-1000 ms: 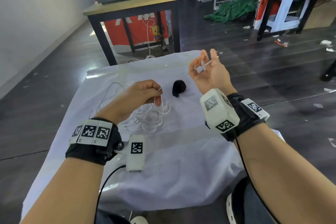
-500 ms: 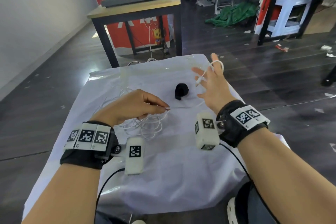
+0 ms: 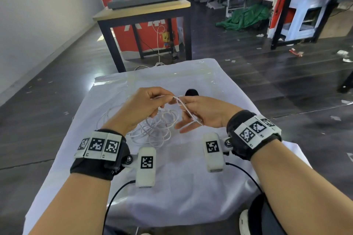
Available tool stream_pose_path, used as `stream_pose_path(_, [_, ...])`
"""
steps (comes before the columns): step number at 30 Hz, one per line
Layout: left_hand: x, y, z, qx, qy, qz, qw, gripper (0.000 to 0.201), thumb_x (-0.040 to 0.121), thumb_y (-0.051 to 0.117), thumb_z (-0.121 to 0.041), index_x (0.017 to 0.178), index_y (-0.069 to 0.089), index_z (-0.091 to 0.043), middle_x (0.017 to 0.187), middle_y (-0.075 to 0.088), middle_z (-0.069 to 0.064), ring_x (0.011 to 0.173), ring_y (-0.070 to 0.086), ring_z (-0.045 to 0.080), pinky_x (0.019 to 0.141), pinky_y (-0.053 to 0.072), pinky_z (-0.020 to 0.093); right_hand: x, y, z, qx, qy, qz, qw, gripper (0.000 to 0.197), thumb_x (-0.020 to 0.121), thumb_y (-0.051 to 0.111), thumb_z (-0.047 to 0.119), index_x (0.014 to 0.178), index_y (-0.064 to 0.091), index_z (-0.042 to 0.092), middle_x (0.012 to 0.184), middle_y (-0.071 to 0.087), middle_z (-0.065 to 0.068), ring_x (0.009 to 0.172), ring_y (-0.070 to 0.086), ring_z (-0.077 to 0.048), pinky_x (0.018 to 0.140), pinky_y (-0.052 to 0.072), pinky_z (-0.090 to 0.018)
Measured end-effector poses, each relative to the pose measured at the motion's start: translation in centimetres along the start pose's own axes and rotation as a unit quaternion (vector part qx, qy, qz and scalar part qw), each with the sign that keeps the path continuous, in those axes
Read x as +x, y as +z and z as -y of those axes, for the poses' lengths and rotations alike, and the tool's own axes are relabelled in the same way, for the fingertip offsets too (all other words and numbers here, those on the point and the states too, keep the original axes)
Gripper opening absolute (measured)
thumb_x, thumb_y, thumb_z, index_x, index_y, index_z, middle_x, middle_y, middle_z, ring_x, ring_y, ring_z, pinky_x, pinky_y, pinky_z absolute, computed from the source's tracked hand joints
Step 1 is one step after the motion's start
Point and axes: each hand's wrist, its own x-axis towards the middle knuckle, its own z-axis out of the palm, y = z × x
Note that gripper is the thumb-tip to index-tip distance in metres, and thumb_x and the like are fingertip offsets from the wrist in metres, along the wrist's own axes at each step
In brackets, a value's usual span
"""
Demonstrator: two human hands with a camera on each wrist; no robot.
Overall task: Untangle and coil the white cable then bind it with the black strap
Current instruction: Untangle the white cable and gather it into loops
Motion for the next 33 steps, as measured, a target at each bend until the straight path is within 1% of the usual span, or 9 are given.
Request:
stream_pose_path(2, [0.2, 0.1, 0.4, 0.009, 0.005, -0.043, 0.999, 0.007, 0.087, 0.066, -0.03, 0.087, 0.073, -0.029, 0.072, 0.062, -0.004, 0.047, 0.043, 0.008, 0.048, 0.037, 0.014, -0.1, 0.2, 0.1, -0.027, 0.006, -0.008, 1.0, 0.032, 0.101, 0.034, 0.008, 0.127, 0.053, 0.011, 0.057, 0.048, -0.004, 0.06, 0.064, -0.02, 0.059, 0.056, -0.025])
stream_pose_path(5, [0.5, 0.3, 0.7, 0.033, 0.02, -0.065, 0.997, 0.006, 0.087, 0.067, -0.027, 0.092, 0.07, -0.029, 0.088, 0.068, -0.006, 0.051, 0.051, 0.003, 0.05, 0.04, 0.009, 0.1, 0.0, 0.1, -0.064, 0.001, 0.0, 0.998, 0.031, 0.102, 0.032, 0.013, 0.123, 0.056, 0.01, 0.056, 0.038, 0.003, 0.041, 0.036, -0.006, 0.038, 0.023, -0.014])
stream_pose_path(8, [0.4, 0.3, 0.7, 0.038, 0.032, -0.042, 0.998, 0.019, 0.088, 0.065, -0.017, 0.102, 0.068, -0.03, 0.097, 0.068, -0.009, 0.057, 0.056, 0.002, 0.054, 0.042, 0.011, 0.0, -0.1, 0.3, -0.053, 0.002, 0.026, 0.998, 0.033, 0.102, 0.032, 0.021, 0.118, 0.06, 0.013, 0.056, 0.032, 0.003, 0.038, 0.022, -0.005, 0.038, 0.013, -0.016])
stream_pose_path(13, [0.2, 0.5, 0.5, 0.025, 0.036, 0.03, 0.999, 0.03, 0.09, 0.057, -0.002, 0.103, 0.071, -0.025, 0.087, 0.071, -0.002, 0.068, 0.06, 0.004, 0.063, 0.049, 0.016, -0.2, -0.1, 0.5, -0.028, -0.009, 0.035, 0.999, 0.048, 0.1, 0.031, 0.048, 0.095, 0.063, 0.014, 0.055, 0.029, 0.003, 0.039, 0.018, -0.005, 0.044, 0.008, -0.02])
stream_pose_path(16, [0.3, 0.3, 0.6, 0.003, 0.024, 0.041, 0.999, 0.025, 0.092, 0.054, -0.005, 0.1, 0.072, -0.021, 0.087, 0.072, -0.003, 0.072, 0.064, 0.005, 0.063, 0.049, 0.015, -0.3, 0.0, 0.5, -0.073, -0.013, 0.062, 0.995, 0.042, 0.102, 0.034, 0.041, 0.1, 0.061, 0.008, 0.053, 0.027, 0.006, 0.039, 0.018, -0.005, 0.042, 0.011, -0.019])
stream_pose_path(21, [0.3, 0.0, 0.8, -0.021, 0.014, 0.034, 0.999, 0.017, 0.094, 0.056, -0.014, 0.098, 0.072, -0.019, 0.082, 0.07, -0.005, 0.069, 0.06, 0.005, 0.063, 0.049, 0.014, -0.4, -0.2, 0.6, -0.057, -0.014, 0.074, 0.996, 0.039, 0.103, 0.034, 0.032, 0.089, 0.06, 0.007, 0.052, 0.027, 0.005, 0.037, 0.019, -0.004, 0.041, 0.01, -0.02])
stream_pose_path(24, [0.3, -0.2, 1.0, -0.041, 0.002, 0.027, 0.999, 0.016, 0.094, 0.057, -0.022, 0.096, 0.071, -0.015, 0.086, 0.071, -0.004, 0.07, 0.061, 0.005, 0.066, 0.05, 0.015, -0.5, -0.7, 0.8, 0.007, -0.043, 0.037, 0.998, 0.036, 0.102, 0.036, 0.03, 0.082, 0.057, 0.009, 0.05, 0.027, 0.005, 0.036, 0.018, -0.004, 0.038, 0.011, -0.019])
stream_pose_path(29, [0.9, -0.7, 1.5, -0.032, -0.011, -0.003, 0.999, 0.015, 0.092, 0.061, -0.022, 0.095, 0.071, -0.013, 0.086, 0.074, 0.0, 0.078, 0.065, 0.012, 0.085, 0.053, 0.03, -0.6, -1.7, 1.2, 0.126, -0.092, -0.053, 0.986, 0.035, 0.103, 0.035, 0.029, 0.08, 0.052, 0.01, 0.048, 0.029, 0.006, 0.034, 0.021, -0.003, 0.034, 0.013, -0.016])
stream_pose_path(33, [0.8, 0.0, 0.9, -0.078, 0.003, -0.023, 0.997, 0.018, 0.096, 0.054, -0.021, 0.098, 0.071, -0.014, 0.084, 0.073, 0.003, 0.077, 0.067, 0.013, 0.082, 0.057, 0.026, -0.4, -1.9, 0.9, 0.133, -0.094, -0.061, 0.985, 0.036, 0.103, 0.034, 0.03, 0.084, 0.055, 0.008, 0.051, 0.03, 0.006, 0.036, 0.023, -0.004, 0.034, 0.015, -0.016])
